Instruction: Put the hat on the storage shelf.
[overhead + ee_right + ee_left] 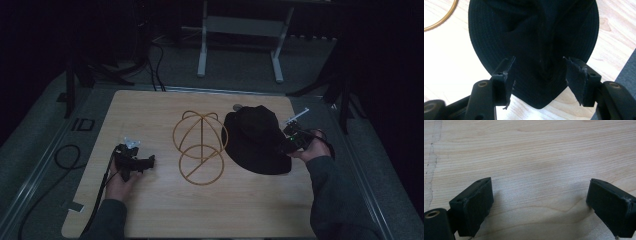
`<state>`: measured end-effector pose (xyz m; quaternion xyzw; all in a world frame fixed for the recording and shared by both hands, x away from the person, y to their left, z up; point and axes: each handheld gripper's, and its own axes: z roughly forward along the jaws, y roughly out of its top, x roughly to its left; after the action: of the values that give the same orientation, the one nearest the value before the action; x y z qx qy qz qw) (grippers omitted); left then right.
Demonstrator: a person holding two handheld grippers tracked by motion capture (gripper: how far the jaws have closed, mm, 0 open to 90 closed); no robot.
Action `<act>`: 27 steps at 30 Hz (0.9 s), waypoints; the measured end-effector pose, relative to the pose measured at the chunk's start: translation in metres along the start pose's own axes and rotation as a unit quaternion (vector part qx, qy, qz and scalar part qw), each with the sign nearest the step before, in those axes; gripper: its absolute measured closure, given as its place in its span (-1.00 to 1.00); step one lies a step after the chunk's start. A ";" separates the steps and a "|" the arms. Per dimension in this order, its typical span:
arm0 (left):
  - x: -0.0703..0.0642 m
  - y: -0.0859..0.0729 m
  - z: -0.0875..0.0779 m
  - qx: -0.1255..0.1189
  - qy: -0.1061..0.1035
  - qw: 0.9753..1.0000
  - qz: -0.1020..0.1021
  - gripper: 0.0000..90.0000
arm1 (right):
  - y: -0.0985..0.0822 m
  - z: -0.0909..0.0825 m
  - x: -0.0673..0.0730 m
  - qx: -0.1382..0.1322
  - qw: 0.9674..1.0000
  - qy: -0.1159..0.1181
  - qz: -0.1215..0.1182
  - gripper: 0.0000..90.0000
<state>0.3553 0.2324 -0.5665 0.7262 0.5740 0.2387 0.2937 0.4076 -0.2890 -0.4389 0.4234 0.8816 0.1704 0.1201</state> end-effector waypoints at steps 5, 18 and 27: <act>0.000 0.000 0.000 0.000 0.000 1.000 0.000 -0.83 | 0.011 0.001 -0.002 0.010 1.000 0.003 0.000 -0.15; 0.000 0.000 0.000 -0.001 0.000 1.000 -0.001 -0.83 | 0.038 0.011 -0.003 0.050 0.999 0.006 -0.004 -0.19; 0.000 0.000 0.000 -0.001 0.000 1.000 -0.001 -0.83 | 0.053 0.020 -0.005 0.083 0.996 0.017 -0.004 -0.16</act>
<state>0.3554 0.2322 -0.5666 0.7251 0.5747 0.2390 0.2946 0.4554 -0.2582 -0.4355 0.4256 0.8963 0.1029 0.0704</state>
